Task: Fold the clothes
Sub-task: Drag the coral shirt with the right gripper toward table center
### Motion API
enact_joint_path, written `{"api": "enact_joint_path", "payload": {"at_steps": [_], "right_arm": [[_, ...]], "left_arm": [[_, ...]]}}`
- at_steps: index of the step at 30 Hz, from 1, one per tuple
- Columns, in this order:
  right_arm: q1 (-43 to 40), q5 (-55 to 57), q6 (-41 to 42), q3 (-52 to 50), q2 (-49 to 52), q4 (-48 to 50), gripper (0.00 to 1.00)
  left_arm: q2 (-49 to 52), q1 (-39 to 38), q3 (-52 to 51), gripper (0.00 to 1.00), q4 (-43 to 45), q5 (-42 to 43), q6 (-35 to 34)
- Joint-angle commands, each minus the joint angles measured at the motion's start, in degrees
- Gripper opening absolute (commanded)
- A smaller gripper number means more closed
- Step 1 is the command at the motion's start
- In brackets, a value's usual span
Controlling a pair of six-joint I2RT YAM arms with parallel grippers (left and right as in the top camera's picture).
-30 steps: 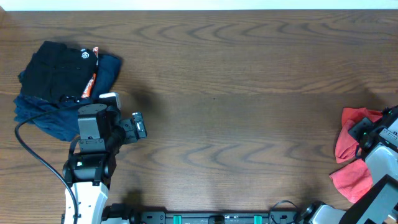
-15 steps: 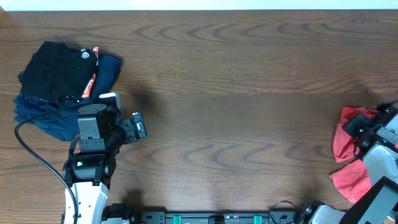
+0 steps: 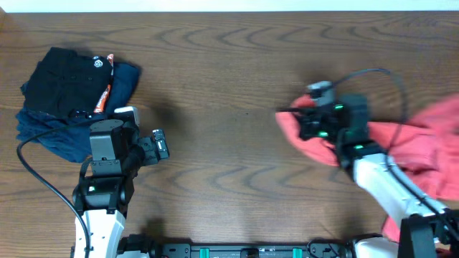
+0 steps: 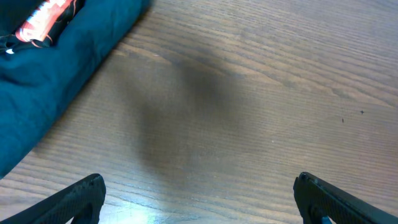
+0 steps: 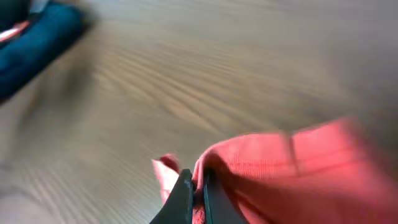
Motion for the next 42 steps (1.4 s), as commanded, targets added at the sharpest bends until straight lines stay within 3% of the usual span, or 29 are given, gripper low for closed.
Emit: {"api": "enact_joint_path", "payload": {"at_steps": [1,4,7,9,11,13,14,19,23,26,29,32,36,42], "right_arm": [[8.1,9.9,-1.1,0.7,-0.8,5.8,0.02],[12.0,26.5,0.9,0.7,-0.5,14.7,0.02],[12.3,47.4,9.0,0.8,0.5,27.8,0.02],[10.8,56.1,13.8,1.6,1.0,31.9,0.11],[8.2,55.8,15.0,3.2,1.0,30.8,0.32],[5.7,52.3,15.0,4.9,1.0,26.9,0.72],[4.6,50.5,14.8,5.5,1.0,24.5,0.99],[0.0,41.1,9.6,6.2,-1.1,6.3,0.99],[-2.7,40.9,6.8,6.2,-3.9,-11.1,0.99],[-5.9,41.3,6.9,6.2,-5.6,-20.4,0.99],[-9.9,41.2,6.8,6.2,-6.4,-24.9,0.99],[-14.2,41.2,7.9,6.2,-6.9,-28.6,0.99],[-19.8,40.8,10.3,6.3,-8.2,-30.1,0.99],[-25.0,40.6,9.0,6.5,-12.5,-30.1,0.99]], "left_arm": [[-0.1,-0.1,1.5,0.98,0.1,0.6,-0.4],[-0.1,-0.1,1.5,0.98,0.1,0.6,-0.4],[-0.1,-0.1,1.5,0.98,0.1,0.6,-0.4],[-0.1,-0.1,1.5,0.98,0.1,0.7,-0.6],[-0.1,-0.1,1.5,0.98,0.1,0.8,-0.6],[-0.1,-0.1,1.5,0.98,0.1,0.8,-0.6],[-0.1,-0.1,1.5,0.98,0.1,0.8,-0.6],[-0.1,-0.1,1.5,0.98,-0.1,0.8,-0.6],[-0.1,-0.1,1.5,0.98,0.2,1.1,-2.9],[0.3,-0.1,1.5,0.98,2.5,7.1,-4.9],[2.0,-0.6,1.5,0.98,5.1,13.2,-7.3],[5.0,-3.5,1.5,0.98,6.8,14.1,-9.0],[11.0,-11.5,1.5,0.98,10.3,14.1,-9.5],[22.4,-25.6,1.5,0.98,21.5,14.1,-16.7]]}}
